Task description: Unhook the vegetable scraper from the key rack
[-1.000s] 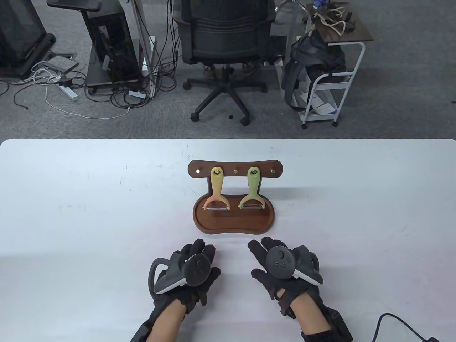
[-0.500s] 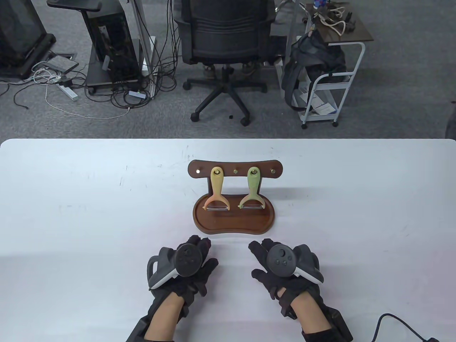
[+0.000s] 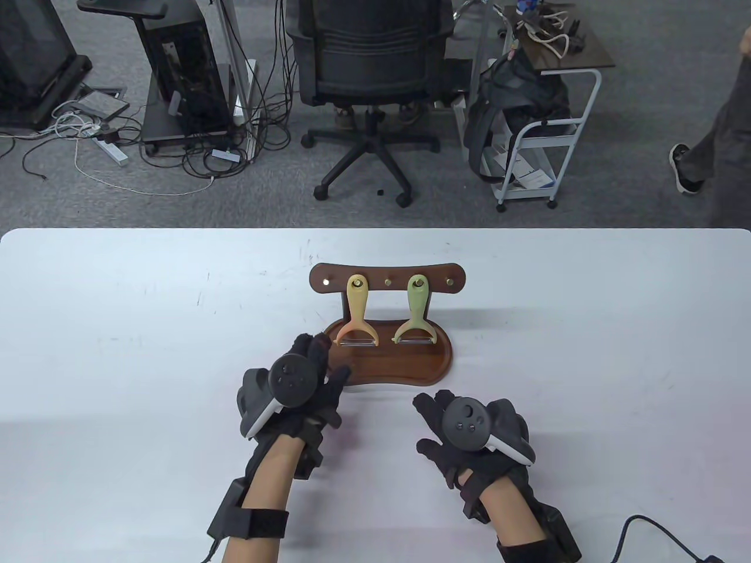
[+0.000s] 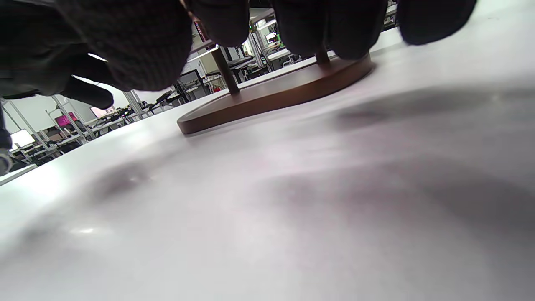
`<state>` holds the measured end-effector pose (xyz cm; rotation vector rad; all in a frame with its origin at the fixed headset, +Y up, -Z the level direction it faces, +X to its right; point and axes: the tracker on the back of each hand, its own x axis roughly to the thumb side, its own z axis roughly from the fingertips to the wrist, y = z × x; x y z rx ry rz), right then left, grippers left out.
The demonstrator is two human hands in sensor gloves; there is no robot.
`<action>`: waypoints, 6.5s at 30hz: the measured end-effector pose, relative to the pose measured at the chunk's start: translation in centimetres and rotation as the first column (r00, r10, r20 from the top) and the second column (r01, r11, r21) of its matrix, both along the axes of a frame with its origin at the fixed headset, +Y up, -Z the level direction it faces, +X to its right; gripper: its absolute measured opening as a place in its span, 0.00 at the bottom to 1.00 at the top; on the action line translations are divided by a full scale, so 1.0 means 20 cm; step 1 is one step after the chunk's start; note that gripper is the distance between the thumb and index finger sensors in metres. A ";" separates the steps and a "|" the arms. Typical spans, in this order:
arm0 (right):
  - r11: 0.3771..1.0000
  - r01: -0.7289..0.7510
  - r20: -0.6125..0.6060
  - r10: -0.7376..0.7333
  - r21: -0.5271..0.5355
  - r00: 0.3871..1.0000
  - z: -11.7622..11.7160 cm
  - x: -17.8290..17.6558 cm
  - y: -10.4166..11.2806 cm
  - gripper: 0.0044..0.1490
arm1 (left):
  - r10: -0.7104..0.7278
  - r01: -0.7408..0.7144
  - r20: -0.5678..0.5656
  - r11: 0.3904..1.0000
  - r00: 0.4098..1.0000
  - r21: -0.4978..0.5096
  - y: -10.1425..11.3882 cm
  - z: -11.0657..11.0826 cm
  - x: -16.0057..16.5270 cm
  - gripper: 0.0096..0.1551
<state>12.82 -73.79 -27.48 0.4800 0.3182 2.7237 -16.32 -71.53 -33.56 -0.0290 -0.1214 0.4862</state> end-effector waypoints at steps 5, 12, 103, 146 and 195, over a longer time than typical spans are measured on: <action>1.000 -0.008 0.005 0.008 -0.022 1.000 0.00 0.01 -0.01 0.49 | 0.043 -0.044 -0.007 0.999 0.999 -0.006 0.01 -0.07 -0.02 0.46; 0.999 -0.009 0.014 0.010 -0.030 1.000 -0.01 0.01 -0.01 0.49 | 0.055 -0.055 0.008 0.997 0.998 -0.046 0.01 -0.16 0.01 0.46; 0.997 0.034 -0.043 -0.031 0.074 0.999 0.00 -0.06 0.04 0.46 | 0.025 -0.006 0.116 0.986 0.993 -0.165 -0.13 0.34 -0.03 0.29; 0.999 0.025 -0.029 -0.024 0.026 0.999 0.00 -0.05 0.02 0.46 | -0.380 0.419 0.221 0.891 0.898 -0.172 -0.22 0.36 0.13 0.28; 0.998 0.044 0.085 -0.047 0.035 0.995 -0.02 0.01 -0.02 0.47 | -0.402 0.372 0.211 0.913 0.891 0.168 -0.11 0.32 0.23 0.50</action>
